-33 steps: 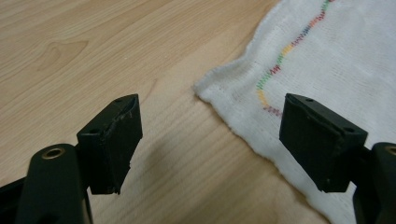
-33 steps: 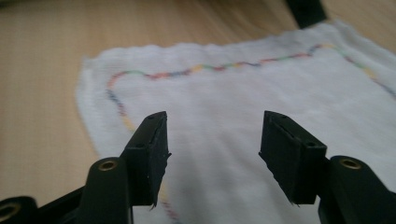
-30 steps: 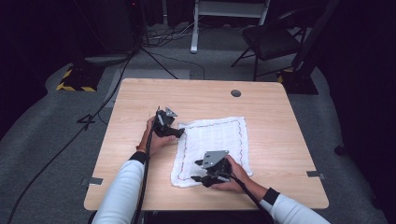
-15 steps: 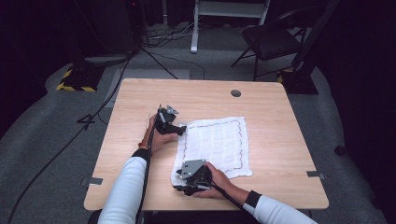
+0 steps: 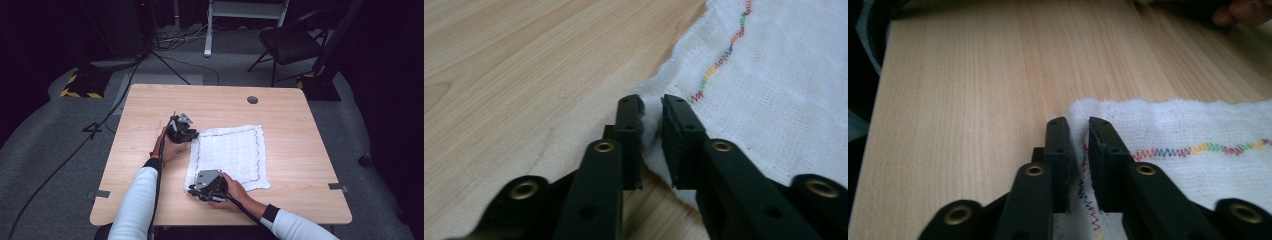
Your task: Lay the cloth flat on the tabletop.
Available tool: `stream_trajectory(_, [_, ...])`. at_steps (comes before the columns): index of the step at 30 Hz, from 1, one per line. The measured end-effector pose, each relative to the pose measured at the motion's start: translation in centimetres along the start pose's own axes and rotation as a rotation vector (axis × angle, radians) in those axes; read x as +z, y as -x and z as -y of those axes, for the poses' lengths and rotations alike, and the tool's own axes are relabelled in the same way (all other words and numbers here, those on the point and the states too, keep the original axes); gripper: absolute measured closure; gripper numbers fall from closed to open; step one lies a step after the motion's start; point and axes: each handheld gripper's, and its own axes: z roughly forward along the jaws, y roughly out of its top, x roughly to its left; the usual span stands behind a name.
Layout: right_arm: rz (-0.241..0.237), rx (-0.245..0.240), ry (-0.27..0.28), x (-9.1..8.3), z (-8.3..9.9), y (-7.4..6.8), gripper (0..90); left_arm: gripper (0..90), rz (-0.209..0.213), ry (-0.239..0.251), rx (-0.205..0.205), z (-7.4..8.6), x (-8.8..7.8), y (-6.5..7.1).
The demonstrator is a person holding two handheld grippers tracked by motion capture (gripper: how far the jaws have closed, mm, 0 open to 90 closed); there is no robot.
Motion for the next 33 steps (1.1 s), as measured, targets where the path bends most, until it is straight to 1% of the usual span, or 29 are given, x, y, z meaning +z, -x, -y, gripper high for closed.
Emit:
stream_trajectory(1, [0.001, 0.002, -0.001, -0.1, 0.1, 0.1, 83.5, 83.6, 0.001, -0.002, 0.003, 0.0, 0.0, 0.0])
stream_trajectory(3, [0.003, 0.0, -0.003, -0.2, 0.2, 0.2, 84.2, 84.5, -0.008, -0.005, 0.0, 0.0, -0.1, 0.0])
stream_trajectory(4, [0.003, 0.0, -0.003, -0.2, 0.2, 0.2, 84.2, 84.5, -0.016, -0.009, 0.012, 0.0, -0.3, 0.0])
stream_trajectory(5, [0.005, 0.001, -0.004, -0.3, 0.2, 0.2, 84.8, 85.0, -0.021, -0.007, 0.011, 0.0, -0.4, 0.1])
stream_trajectory(7, [0.008, 0.002, -0.003, -0.4, 0.2, 0.4, 85.1, 85.2, -0.034, 0.008, 0.011, 0.1, -0.8, -0.1])
stream_trajectory(8, [0.009, 0.001, -0.001, -0.4, 0.2, 0.4, 85.2, 85.3, -0.033, 0.019, 0.001, 0.1, -1.1, -0.1])
stream_trajectory(9, [0.01, -0.002, 0.001, -0.5, 0.2, 0.5, 85.3, 85.4, -0.038, 0.022, 0.008, 0.1, -1.4, -0.2])
stream_trajectory(12, [0.01, -0.001, 0.016, -0.7, -0.1, 0.6, 85.4, 85.5, -0.055, 0.038, 0.006, 0.3, -2.1, -0.3])
stream_trajectory(14, [0.012, -0.012, 0.023, -0.7, -0.4, 0.5, 85.5, 85.6, -0.062, 0.047, -0.006, 0.5, -2.6, -0.4])
stream_trajectory(16, [0.009, -0.017, 0.03, -0.8, -0.7, 0.5, 85.7, 85.7, -0.061, 0.052, -0.017, 0.8, -3.1, -0.6])
stream_trajectory(18, [0.007, -0.023, 0.033, -0.8, -0.9, 0.5, 85.8, 85.7, -0.073, 0.052, -0.024, 1.1, -3.5, -0.8])
stream_trajectory(19, [0.002, -0.029, 0.037, -0.8, -1.0, 0.5, 86.0, 85.7, -0.075, 0.052, -0.038, 1.3, -3.7, -0.9])
stream_trajectory(20, [-0.009, -0.045, 0.043, -0.8, -1.3, 0.4, 86.2, 85.7, -0.081, 0.054, -0.034, 1.5, -4.0, -1.0])
stream_trajectory(21, [-0.009, -0.045, 0.043, -0.8, -1.3, 0.4, 86.2, 85.7, -0.087, 0.054, -0.032, 1.6, -4.3, -1.2])
stream_trajectory(23, [-0.012, -0.064, 0.052, -0.7, -1.7, 0.2, 86.4, 85.7, -0.095, 0.059, -0.045, 2.0, -4.7, -1.3])
stream_trajectory(26, [-0.016, -0.086, 0.062, -0.7, -2.0, 0.0, 86.5, 85.7, -0.104, 0.056, -0.052, 2.5, -5.3, -1.5])
stream_trajectory(28, [-0.018, -0.09, 0.071, -0.7, -2.2, 0.0, 86.6, 85.7, -0.109, 0.06, -0.064, 2.7, -5.6, -1.6])
stream_trajectory(33, [-0.024, -0.091, 0.072, -0.7, -2.2, 0.1, 86.6, 85.7, -0.113, 0.062, -0.06, 2.7, -6.0, -1.5])
